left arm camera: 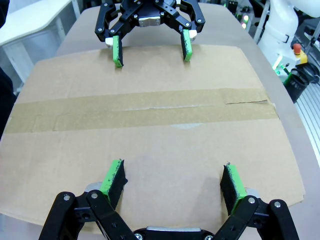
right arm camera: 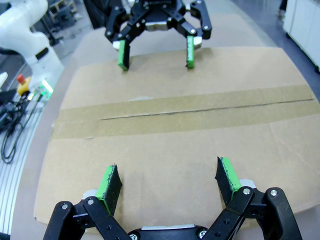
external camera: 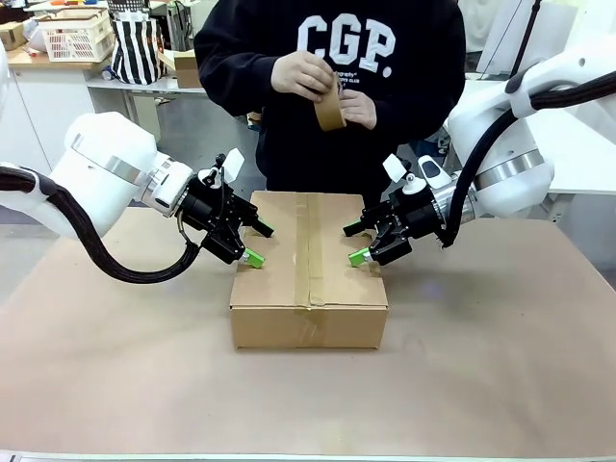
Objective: Pack the gift set into the box.
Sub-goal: Press and hold the closed box until the human finishes sealing it.
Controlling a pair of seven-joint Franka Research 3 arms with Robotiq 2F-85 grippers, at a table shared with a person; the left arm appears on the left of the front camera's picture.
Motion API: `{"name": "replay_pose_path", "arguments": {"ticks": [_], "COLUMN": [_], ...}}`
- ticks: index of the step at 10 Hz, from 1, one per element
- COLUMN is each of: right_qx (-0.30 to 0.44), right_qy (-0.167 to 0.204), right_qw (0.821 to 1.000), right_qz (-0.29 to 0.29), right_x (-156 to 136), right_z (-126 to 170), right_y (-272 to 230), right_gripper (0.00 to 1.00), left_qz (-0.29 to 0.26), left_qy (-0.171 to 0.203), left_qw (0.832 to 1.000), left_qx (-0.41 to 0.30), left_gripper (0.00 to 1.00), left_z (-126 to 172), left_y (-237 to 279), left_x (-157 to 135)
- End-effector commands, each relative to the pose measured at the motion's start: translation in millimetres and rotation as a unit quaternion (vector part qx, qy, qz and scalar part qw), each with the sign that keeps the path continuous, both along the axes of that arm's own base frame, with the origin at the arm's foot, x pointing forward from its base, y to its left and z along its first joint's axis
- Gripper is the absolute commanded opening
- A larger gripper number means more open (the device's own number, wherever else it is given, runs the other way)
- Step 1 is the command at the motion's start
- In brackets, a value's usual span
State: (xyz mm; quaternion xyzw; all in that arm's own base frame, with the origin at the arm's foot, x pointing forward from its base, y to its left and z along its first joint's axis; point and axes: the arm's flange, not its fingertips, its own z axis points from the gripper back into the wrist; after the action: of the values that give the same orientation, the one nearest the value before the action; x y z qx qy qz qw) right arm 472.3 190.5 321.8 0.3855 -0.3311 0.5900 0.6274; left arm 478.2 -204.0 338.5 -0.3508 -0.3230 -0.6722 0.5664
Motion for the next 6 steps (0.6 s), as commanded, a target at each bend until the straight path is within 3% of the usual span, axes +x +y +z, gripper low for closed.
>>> {"name": "replay_pose_path", "arguments": {"ticks": [1,6], "right_qx": [-0.003,-0.003], "right_qy": [0.0,0.0], "right_qw": [1.0,1.0], "right_qz": [-0.001,-0.001], "right_x": [-0.7,-0.7], "right_z": [-2.7,-2.7], "right_y": [0.2,0.2], "right_gripper": [1.0,1.0], "left_qz": [0.001,0.001], "left_qy": [0.0,0.0], "left_qw": [1.0,1.0], "left_qx": [-0.004,-0.004], "left_gripper": [1.0,1.0], "left_z": [-3.6,-3.6], "left_y": [0.8,0.8], "left_x": [-0.7,-0.7]}}
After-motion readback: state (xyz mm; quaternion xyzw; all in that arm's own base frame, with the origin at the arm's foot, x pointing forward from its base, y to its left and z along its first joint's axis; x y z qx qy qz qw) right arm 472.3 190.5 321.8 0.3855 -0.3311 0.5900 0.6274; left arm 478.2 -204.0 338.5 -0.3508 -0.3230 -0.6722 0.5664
